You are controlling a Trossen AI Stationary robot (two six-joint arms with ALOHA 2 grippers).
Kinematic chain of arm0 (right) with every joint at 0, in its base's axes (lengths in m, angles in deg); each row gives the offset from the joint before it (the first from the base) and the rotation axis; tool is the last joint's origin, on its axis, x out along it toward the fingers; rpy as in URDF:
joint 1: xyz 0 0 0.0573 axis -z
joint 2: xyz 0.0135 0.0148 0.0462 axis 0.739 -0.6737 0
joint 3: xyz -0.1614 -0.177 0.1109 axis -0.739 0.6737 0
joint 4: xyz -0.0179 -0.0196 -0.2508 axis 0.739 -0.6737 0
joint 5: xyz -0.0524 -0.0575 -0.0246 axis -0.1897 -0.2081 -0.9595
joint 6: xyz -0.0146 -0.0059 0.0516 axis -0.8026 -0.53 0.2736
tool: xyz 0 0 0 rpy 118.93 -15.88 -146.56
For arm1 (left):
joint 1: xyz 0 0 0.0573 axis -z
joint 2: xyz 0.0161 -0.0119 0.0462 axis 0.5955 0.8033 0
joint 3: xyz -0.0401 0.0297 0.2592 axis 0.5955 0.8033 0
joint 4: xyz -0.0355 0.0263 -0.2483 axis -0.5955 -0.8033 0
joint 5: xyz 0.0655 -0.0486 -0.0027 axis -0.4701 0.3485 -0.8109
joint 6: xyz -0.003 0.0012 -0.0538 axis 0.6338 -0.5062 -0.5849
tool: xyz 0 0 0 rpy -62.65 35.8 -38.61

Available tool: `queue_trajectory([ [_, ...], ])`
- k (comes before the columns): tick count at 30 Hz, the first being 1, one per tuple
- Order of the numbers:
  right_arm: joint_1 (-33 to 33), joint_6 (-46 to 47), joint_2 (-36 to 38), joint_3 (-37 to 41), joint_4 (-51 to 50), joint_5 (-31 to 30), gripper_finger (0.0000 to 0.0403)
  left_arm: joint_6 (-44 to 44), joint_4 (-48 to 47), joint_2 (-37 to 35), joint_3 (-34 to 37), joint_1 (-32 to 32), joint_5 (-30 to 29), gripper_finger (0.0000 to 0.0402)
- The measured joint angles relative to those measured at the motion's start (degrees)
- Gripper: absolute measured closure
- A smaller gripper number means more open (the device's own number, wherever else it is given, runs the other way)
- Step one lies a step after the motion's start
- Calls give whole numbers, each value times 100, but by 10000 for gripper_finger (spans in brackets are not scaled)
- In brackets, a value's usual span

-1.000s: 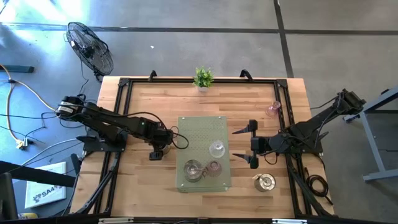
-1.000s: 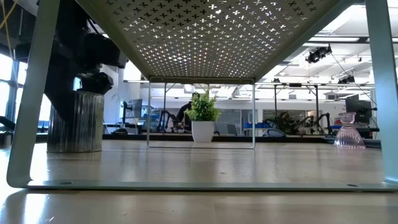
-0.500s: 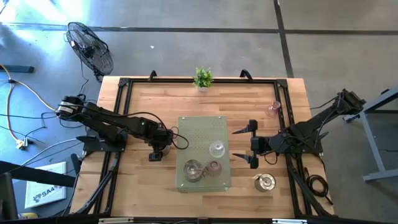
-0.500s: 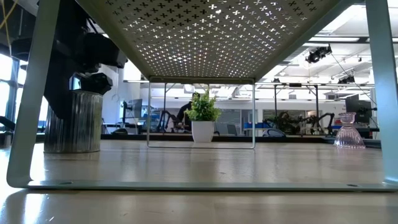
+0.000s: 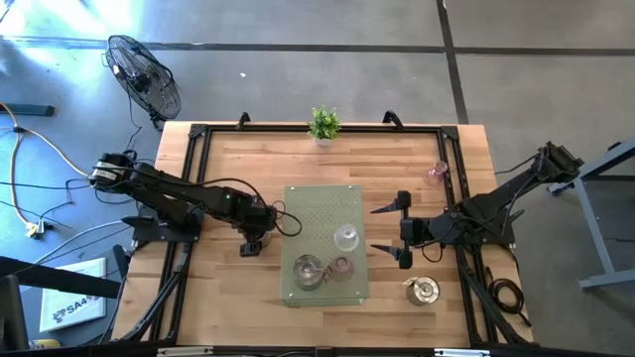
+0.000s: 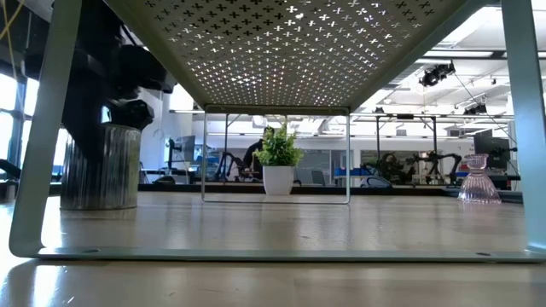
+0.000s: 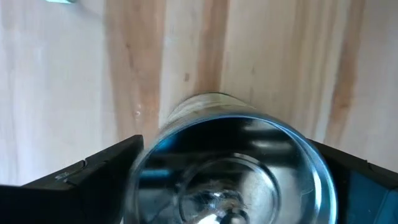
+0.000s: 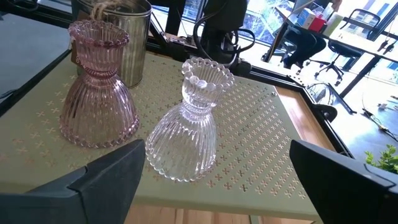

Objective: Pick & Place candle stick holders
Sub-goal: Put the left green scented candle on the shelf aligned with the transparent candle holder

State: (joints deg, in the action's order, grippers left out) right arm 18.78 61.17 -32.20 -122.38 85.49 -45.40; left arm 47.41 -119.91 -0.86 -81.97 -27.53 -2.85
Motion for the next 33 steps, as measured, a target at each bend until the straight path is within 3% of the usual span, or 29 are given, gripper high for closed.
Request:
queue_trajectory([
  [10,-2,0,0,0,-2,0,10,112,90,42,59,0,260,4],
  [17,-2,-12,-1,0,-2,-4,10,178,696,37,606,0,315,47],
  [26,0,-65,0,0,0,-280,10,221,997,48,688,-2,281,47],
  [33,0,-87,-2,0,0,-278,10,232,1187,55,697,-9,578,36],
])
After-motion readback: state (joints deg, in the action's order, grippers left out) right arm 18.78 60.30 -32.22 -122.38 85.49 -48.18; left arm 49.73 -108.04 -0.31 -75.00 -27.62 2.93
